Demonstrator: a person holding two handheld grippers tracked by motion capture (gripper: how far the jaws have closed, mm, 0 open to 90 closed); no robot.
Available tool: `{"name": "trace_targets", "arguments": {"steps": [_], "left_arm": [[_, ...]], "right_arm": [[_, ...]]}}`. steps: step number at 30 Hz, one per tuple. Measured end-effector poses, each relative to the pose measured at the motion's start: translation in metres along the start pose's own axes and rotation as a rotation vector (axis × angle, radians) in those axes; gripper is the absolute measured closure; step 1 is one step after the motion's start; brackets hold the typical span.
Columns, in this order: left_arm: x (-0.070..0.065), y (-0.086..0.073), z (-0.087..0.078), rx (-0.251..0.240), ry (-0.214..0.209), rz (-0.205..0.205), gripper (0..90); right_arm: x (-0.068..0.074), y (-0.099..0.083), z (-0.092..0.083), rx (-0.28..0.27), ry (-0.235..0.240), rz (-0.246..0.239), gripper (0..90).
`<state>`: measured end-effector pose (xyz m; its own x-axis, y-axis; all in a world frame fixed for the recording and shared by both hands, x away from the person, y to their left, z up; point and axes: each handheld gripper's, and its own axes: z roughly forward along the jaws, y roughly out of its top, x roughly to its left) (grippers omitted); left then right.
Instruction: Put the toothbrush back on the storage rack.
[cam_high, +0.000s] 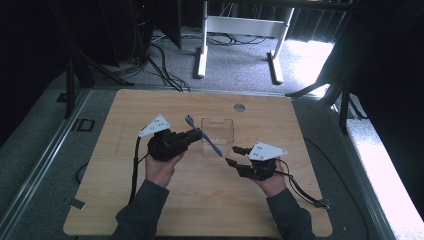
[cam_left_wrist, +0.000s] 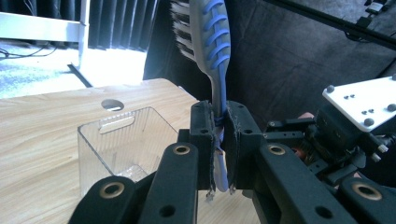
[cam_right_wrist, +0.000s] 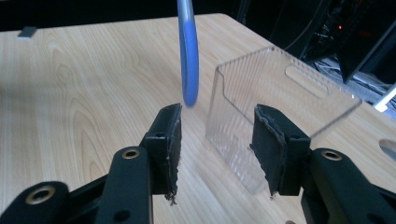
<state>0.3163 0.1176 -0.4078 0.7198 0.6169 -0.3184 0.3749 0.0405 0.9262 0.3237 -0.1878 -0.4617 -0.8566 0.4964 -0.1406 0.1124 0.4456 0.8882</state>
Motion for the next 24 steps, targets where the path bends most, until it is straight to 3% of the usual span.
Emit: {"name": "trace_targets", "arguments": {"steps": [6, 13, 24], "left_arm": [[0.0, 0.001, 0.001, -0.001, 0.014, 0.011, 82.9], [0.0, 0.002, 0.001, -0.008, 0.033, 0.023, 82.9], [0.001, 0.008, -0.001, -0.029, 0.06, 0.047, 82.9]], "right_arm": [[-0.002, -0.008, -0.001, 0.025, -0.009, 0.014, 49.8], [0.001, -0.01, 0.002, 0.075, -0.019, -0.017, 48.5], [0.002, -0.014, 0.009, 0.143, -0.03, -0.008, 46.4]]}}
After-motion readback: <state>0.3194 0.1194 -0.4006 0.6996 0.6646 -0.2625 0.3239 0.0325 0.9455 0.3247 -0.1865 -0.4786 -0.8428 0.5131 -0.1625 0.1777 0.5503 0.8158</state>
